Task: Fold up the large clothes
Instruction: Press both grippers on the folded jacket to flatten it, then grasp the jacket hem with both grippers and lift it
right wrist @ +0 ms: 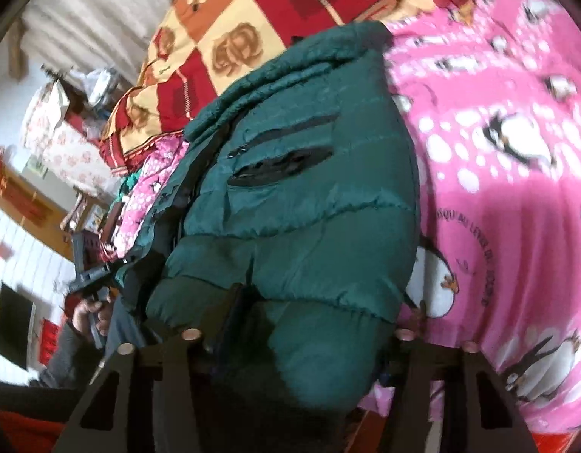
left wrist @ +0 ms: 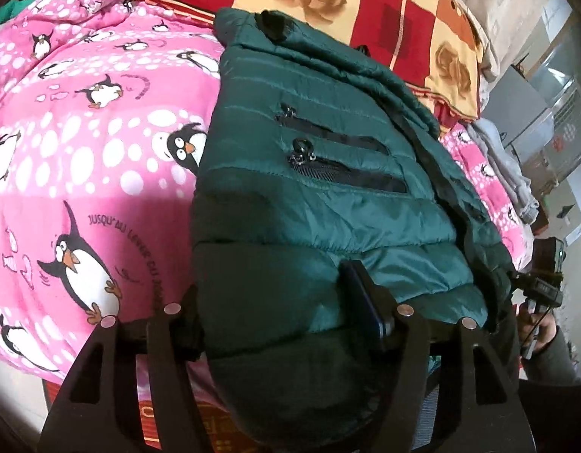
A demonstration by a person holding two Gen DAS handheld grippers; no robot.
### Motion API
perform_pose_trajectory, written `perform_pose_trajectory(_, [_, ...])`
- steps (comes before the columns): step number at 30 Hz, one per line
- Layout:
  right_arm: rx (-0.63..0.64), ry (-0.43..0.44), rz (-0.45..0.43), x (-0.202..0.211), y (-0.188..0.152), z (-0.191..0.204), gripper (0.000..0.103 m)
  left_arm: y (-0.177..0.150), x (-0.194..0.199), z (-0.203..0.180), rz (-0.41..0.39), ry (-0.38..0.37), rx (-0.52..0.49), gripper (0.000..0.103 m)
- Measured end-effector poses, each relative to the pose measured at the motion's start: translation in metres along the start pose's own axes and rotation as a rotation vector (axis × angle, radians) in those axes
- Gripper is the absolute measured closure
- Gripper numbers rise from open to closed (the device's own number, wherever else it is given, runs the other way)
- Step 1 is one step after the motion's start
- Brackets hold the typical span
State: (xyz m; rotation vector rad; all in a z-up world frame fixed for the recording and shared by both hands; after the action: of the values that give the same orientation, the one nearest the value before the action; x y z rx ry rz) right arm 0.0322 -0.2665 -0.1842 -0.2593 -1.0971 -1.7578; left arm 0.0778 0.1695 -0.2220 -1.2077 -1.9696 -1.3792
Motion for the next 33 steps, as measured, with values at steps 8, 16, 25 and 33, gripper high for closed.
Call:
perform_pose_trajectory(8, [0.007, 0.002, -0.02, 0.001, 0.001, 0.001, 0.06, -0.001, 0.003, 0.004, -0.039, 0.011, 0.009, 0.052])
perform_pose_trajectory(16, [0.053, -0.01, -0.051, 0.007, 0.008, 0.007, 0.07, -0.002, 0.003, 0.01, -0.011, -0.024, 0.09, 0.052])
perform_pose_trajectory(25, [0.049, -0.028, -0.069, 0.008, 0.007, 0.006, 0.075, -0.006, 0.007, 0.008, -0.027, 0.001, 0.065, 0.057])
perform_pose_trajectory(33, [0.163, -0.058, -0.165, 0.036, 0.017, 0.043, 0.087, -0.003, 0.04, 0.0, -0.126, 0.005, 0.068, 0.091])
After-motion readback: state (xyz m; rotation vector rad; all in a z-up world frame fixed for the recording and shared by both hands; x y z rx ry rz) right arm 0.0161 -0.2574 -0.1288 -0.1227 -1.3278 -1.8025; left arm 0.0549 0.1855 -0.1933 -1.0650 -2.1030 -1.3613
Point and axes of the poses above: each gripper's, at about its wrist camera, not at the fingertips, and x roughly against the way its jaws point, z to its left, y to its top, the point moved 6 cm from there along -x, roughly the way its jaws point, and after that the axes turned 4 degrees about y, right-handed, at the moved point
